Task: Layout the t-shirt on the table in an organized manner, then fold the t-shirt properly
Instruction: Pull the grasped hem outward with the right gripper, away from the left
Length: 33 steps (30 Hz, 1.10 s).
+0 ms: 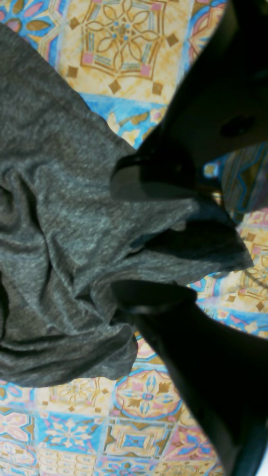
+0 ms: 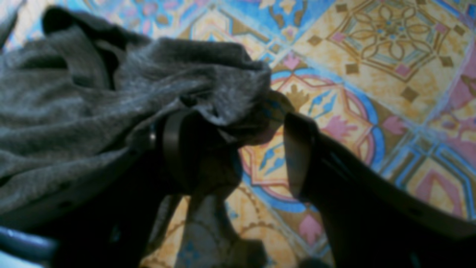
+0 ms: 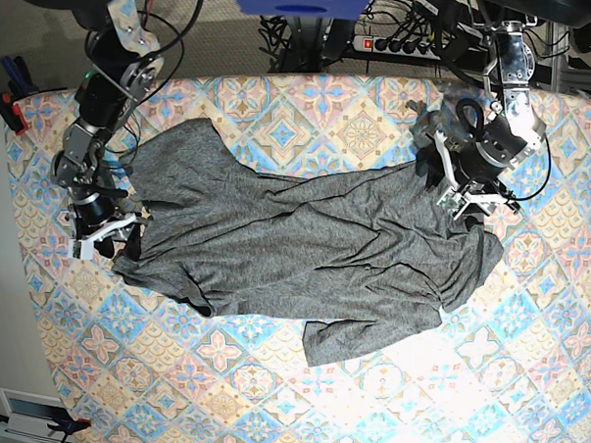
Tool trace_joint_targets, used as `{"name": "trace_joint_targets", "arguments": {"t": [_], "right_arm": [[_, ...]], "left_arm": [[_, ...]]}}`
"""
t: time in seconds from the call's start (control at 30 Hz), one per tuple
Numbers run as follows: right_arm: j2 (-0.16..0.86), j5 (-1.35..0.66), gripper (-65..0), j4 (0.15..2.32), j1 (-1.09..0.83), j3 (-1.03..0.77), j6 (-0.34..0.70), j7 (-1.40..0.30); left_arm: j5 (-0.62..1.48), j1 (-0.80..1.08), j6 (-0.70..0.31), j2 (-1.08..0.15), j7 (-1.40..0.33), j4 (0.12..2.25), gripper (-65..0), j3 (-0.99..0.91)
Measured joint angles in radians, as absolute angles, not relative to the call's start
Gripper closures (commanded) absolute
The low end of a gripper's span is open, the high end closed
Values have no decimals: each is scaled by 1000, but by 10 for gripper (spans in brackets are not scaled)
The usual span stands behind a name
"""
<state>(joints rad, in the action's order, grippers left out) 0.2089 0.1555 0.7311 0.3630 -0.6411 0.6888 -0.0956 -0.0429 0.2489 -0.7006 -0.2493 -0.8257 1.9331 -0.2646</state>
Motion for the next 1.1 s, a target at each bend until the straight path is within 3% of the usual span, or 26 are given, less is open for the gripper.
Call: {"name": "trace_joint_targets", "arguments": {"t": [0.3, 0.53, 0.67, 0.8, 0.93, 1.1], "right_arm": [[214, 157, -330, 699, 363, -640, 695, -43], [224, 156, -109, 701, 363, -517, 669, -35], [211, 155, -3, 705, 366, -470, 670, -32], [219, 156, -3, 706, 365, -469, 608, -34], [244, 157, -4, 706, 366, -473, 434, -35], [284, 178, -4, 701, 355, -614, 345, -38]], "left_arm": [[-49, 241, -701, -252, -817, 1857, -330, -265], [-168, 177, -701, -248, -808, 1674, -330, -262], [-187, 105, -712, -255, -680, 1531, -329, -269], [-174, 87, -732, -255, -559, 1435, -317, -272], [-154, 90, -744, -260, -518, 1410, -266, -273], [-154, 105, -735, -257, -495, 1410, -235, -276]]}}
